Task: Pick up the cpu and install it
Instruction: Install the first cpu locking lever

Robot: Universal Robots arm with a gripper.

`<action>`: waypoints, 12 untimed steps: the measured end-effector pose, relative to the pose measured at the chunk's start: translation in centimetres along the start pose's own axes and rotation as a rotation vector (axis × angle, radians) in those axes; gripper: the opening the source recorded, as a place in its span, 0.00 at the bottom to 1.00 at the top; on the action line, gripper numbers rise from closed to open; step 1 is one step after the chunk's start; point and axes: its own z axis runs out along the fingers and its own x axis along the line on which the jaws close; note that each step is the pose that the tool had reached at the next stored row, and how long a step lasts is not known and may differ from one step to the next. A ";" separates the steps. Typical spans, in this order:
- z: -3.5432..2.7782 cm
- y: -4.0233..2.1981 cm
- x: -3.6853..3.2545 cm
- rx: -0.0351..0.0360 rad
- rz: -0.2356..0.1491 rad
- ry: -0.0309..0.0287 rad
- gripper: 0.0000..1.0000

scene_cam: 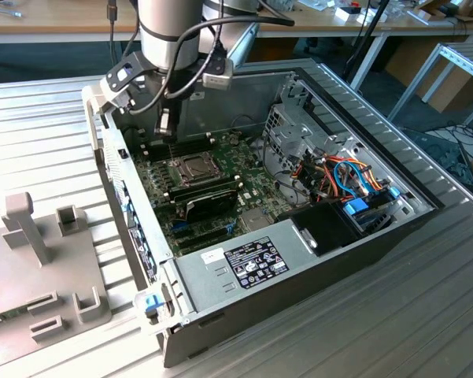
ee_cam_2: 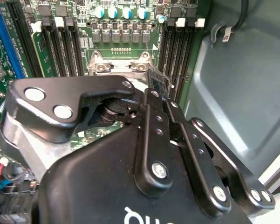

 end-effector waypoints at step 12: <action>0.01 0.00 0.00 -0.0248 0.187 -0.0042 0.11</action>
